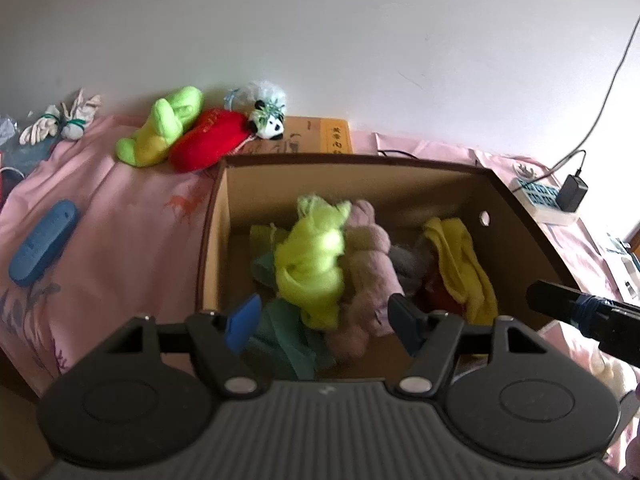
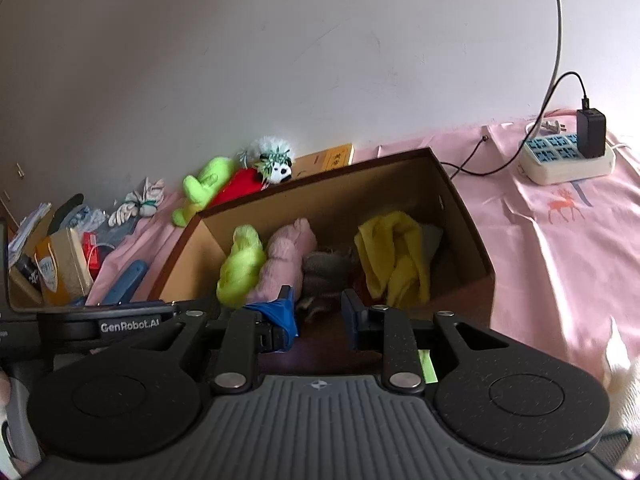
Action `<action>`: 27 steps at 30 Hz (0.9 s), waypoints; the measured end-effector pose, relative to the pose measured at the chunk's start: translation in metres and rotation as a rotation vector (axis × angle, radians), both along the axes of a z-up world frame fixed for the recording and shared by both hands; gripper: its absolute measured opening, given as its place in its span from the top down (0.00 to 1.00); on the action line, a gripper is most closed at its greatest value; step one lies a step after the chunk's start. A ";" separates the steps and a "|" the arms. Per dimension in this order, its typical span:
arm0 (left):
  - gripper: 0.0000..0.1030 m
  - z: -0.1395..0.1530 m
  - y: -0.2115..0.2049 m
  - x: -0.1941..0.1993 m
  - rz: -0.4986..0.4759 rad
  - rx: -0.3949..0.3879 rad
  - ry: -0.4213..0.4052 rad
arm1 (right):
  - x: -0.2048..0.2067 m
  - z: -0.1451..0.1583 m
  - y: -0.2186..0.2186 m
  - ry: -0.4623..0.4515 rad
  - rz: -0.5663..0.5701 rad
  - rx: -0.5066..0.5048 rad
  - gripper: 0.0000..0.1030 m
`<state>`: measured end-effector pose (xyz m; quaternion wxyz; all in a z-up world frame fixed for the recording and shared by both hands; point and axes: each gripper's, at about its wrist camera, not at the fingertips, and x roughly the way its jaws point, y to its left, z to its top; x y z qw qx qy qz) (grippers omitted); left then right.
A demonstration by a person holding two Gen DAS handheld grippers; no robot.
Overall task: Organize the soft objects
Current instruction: 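Withdraw both open tools from the box toward the green pear plush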
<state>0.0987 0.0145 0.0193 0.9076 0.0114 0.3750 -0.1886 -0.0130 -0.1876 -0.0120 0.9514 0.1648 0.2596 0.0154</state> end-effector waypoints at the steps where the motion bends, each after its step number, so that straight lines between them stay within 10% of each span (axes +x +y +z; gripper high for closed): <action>1: 0.32 -0.001 -0.001 -0.003 -0.005 -0.001 0.004 | -0.003 -0.002 0.001 0.004 0.000 -0.004 0.92; 27: 0.29 0.000 -0.013 -0.059 -0.077 0.022 -0.014 | -0.059 -0.025 0.010 0.052 0.001 0.024 0.91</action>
